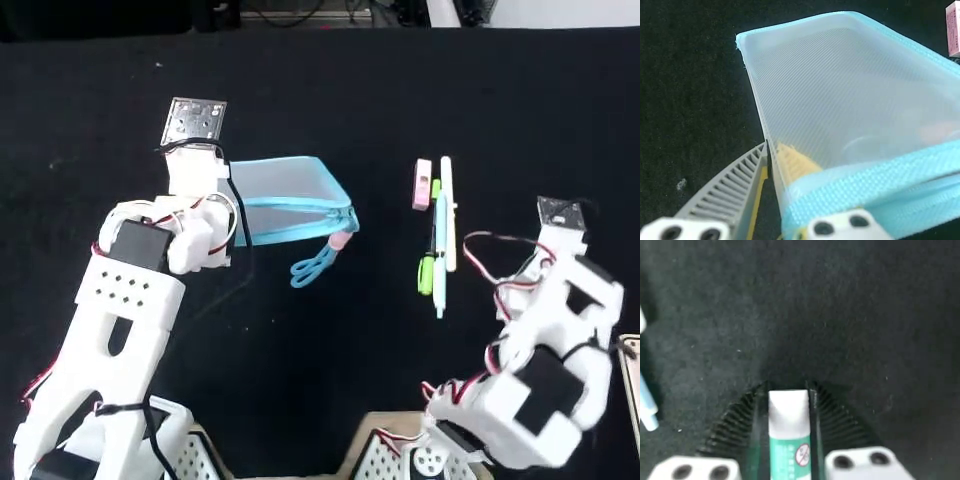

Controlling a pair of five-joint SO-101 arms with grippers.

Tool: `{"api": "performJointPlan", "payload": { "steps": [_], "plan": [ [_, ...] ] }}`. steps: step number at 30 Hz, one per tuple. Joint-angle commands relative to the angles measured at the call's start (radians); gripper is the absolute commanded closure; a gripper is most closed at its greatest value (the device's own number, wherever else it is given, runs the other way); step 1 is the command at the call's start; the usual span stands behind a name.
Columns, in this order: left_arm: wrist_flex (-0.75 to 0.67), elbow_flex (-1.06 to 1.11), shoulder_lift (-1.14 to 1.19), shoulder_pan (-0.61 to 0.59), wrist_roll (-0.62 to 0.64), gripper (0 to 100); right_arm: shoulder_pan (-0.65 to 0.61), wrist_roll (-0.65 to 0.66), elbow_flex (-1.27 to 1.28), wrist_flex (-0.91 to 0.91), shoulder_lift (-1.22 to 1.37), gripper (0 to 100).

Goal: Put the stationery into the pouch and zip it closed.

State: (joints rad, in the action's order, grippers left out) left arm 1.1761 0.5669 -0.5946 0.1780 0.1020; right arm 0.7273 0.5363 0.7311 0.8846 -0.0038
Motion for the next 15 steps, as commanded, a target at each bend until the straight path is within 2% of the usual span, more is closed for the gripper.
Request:
{"api": "performJointPlan", "payload": {
  "steps": [1, 9, 15],
  "plan": [
    [-0.002, 0.038, 0.008, 0.022, 0.011, 97, 0.02, 0.009, -0.122, 0.071, 0.058, 83.8],
    [-0.002, 0.038, 0.008, 0.021, 0.011, 97, 0.017, 0.011, -0.266, 0.288, 0.091, 87.3],
    [-0.002, 0.038, 0.008, 0.021, 0.011, 97, 0.018, 0.011, -0.309, 0.368, 0.101, 86.2]
  ]
}}
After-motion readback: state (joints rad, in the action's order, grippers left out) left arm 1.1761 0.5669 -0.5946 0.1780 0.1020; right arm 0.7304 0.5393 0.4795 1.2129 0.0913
